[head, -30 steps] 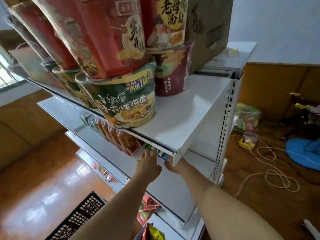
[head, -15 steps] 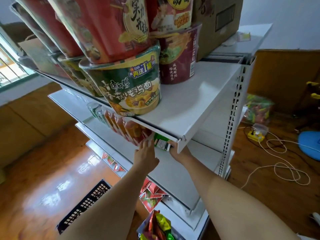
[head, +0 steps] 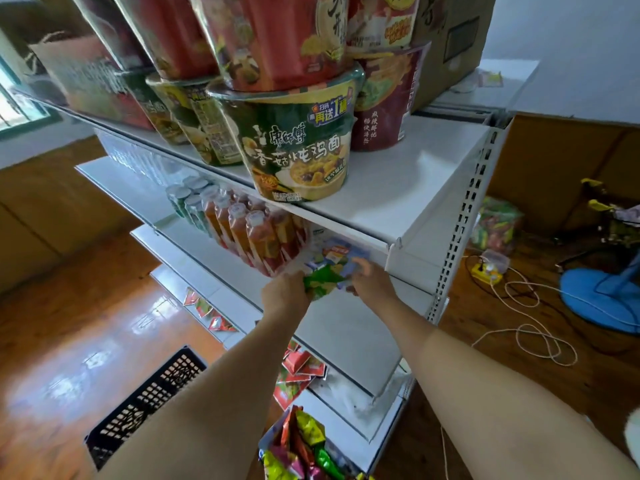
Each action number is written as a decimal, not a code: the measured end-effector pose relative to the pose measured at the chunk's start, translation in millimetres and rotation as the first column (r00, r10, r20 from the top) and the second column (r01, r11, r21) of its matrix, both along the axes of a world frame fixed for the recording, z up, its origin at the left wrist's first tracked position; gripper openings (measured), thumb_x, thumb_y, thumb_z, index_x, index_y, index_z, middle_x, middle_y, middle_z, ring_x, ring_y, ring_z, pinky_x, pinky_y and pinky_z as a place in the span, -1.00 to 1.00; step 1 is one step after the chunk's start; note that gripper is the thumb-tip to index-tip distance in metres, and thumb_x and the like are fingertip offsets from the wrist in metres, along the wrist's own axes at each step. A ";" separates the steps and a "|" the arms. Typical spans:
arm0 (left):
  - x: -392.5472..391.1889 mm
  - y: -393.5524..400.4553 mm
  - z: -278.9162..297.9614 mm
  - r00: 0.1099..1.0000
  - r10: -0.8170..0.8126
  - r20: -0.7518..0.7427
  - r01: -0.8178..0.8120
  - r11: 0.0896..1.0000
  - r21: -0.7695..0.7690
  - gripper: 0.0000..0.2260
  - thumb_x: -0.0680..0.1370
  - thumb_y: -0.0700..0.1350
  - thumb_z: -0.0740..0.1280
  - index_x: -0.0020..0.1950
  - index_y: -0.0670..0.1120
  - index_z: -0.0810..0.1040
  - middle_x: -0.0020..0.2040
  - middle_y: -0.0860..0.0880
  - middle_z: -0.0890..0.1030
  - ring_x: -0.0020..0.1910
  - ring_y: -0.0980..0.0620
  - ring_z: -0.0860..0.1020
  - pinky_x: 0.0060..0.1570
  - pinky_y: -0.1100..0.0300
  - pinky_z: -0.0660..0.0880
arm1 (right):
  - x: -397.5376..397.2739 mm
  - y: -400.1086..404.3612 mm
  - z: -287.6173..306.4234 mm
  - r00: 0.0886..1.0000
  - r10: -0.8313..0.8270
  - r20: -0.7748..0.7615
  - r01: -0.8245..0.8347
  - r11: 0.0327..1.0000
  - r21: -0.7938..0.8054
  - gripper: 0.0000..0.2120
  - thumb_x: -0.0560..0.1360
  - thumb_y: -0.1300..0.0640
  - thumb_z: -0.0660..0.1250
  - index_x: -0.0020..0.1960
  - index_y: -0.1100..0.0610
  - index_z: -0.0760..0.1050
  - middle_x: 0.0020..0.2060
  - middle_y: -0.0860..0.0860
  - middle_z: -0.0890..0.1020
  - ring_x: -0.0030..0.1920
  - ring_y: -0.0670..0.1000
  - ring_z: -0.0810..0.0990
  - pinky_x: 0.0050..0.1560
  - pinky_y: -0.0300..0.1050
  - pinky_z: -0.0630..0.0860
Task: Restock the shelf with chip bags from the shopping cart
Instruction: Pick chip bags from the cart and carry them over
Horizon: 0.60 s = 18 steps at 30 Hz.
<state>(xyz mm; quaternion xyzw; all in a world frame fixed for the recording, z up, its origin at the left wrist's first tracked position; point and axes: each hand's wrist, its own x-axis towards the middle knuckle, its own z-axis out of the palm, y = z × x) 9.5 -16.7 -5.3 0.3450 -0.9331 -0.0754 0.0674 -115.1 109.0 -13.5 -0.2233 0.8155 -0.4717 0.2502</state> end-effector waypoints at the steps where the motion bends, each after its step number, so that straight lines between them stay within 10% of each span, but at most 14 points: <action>1: 2.8 -3.3 -0.9 0.999 0.047 -0.015 -0.046 0.998 0.045 -0.77 0.55 0.07 0.32 0.08 -0.04 0.59 -0.09 -0.06 0.65 -0.11 -0.13 0.64 -0.11 0.03 0.62 | 0.2 -2.6 -4.3 0.992 0.031 -0.125 -0.018 0.995 0.102 -0.67 0.54 0.18 0.23 0.29 0.18 0.45 0.19 0.20 0.61 0.13 0.21 0.60 0.11 -0.05 0.53; 7: 9.6 -33.1 -15.5 0.961 0.247 -0.120 -0.199 0.928 0.315 -0.74 0.53 0.15 0.28 0.08 0.03 0.60 -0.15 -0.03 0.65 -0.16 -0.09 0.63 -0.19 0.04 0.62 | -16.7 -39.2 -55.1 0.821 0.315 -0.477 -0.021 0.851 0.525 0.02 0.38 -0.28 0.40 0.58 0.06 -0.12 0.54 0.18 0.12 0.46 0.25 0.26 0.36 0.10 0.37; 10: 11.1 -51.9 -30.4 0.938 0.303 -0.168 -0.205 0.876 0.436 -0.70 0.51 0.20 0.27 0.06 0.03 0.59 -0.15 -0.02 0.68 -0.19 -0.05 0.66 -0.15 -0.03 0.66 | -31.6 -62.3 -74.5 0.685 0.450 -0.572 -0.015 0.794 0.607 0.05 0.33 -0.38 0.37 0.58 0.05 -0.06 0.57 0.14 0.00 0.54 0.25 0.06 0.50 0.18 0.12; 14: 14.4 -66.7 -45.3 0.894 0.379 -0.240 -0.174 0.786 0.594 -0.72 0.53 0.19 0.31 0.05 0.01 0.59 -0.10 -0.03 0.68 -0.19 -0.04 0.67 -0.13 -0.03 0.67 | -43.6 -79.3 -94.8 0.726 0.504 -0.468 -0.079 0.737 0.671 -0.03 0.43 -0.27 0.33 0.58 0.02 -0.17 0.58 0.07 -0.06 0.55 0.26 -0.02 0.44 0.18 0.20; 18: 28.3 -65.1 -48.8 0.850 0.468 -0.242 -0.184 0.694 0.696 -0.77 0.55 0.12 0.35 -0.03 -0.03 0.58 -0.12 -0.04 0.67 -0.20 -0.03 0.66 -0.11 0.06 0.66 | -39.7 -78.9 -83.5 0.802 0.344 -0.488 -0.059 0.859 0.509 -0.36 0.53 0.18 0.31 0.54 0.06 0.13 0.40 0.17 0.41 0.29 0.23 0.49 0.08 0.06 0.51</action>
